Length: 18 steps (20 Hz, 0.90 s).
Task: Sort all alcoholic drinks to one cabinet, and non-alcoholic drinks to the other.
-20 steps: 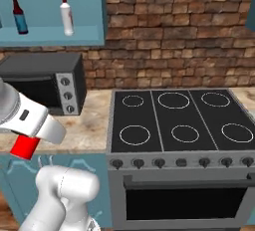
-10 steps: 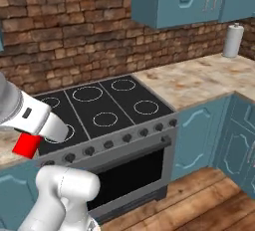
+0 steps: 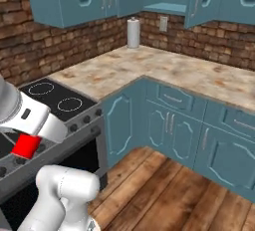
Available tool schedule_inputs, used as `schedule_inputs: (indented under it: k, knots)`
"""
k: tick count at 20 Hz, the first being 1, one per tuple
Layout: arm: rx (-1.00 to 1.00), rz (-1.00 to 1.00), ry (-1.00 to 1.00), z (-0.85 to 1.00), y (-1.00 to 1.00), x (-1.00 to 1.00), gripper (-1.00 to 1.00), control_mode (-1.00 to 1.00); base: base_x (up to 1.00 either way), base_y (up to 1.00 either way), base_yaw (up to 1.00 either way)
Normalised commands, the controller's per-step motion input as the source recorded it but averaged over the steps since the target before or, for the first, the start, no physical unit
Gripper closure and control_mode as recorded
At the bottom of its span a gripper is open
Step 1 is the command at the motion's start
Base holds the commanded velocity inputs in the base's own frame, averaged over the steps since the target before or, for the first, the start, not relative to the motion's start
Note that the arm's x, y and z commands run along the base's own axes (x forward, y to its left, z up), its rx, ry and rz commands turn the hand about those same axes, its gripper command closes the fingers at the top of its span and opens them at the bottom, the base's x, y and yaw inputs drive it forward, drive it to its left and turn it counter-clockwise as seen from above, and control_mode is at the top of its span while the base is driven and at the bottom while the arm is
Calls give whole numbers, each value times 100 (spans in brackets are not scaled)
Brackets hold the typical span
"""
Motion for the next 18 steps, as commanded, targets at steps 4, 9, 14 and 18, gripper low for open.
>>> schedule_inputs:
  k: [4,9,14,18]
  knots:
    - [0,0,0,0,0,0,100,100,33,-37,-61]
    - [0,0,0,0,0,0,100,100,52,-2,-51]
    - [0,0,0,0,0,0,100,100,67,6,-33]
    - [0,0,0,0,0,0,100,100,66,19,-25]
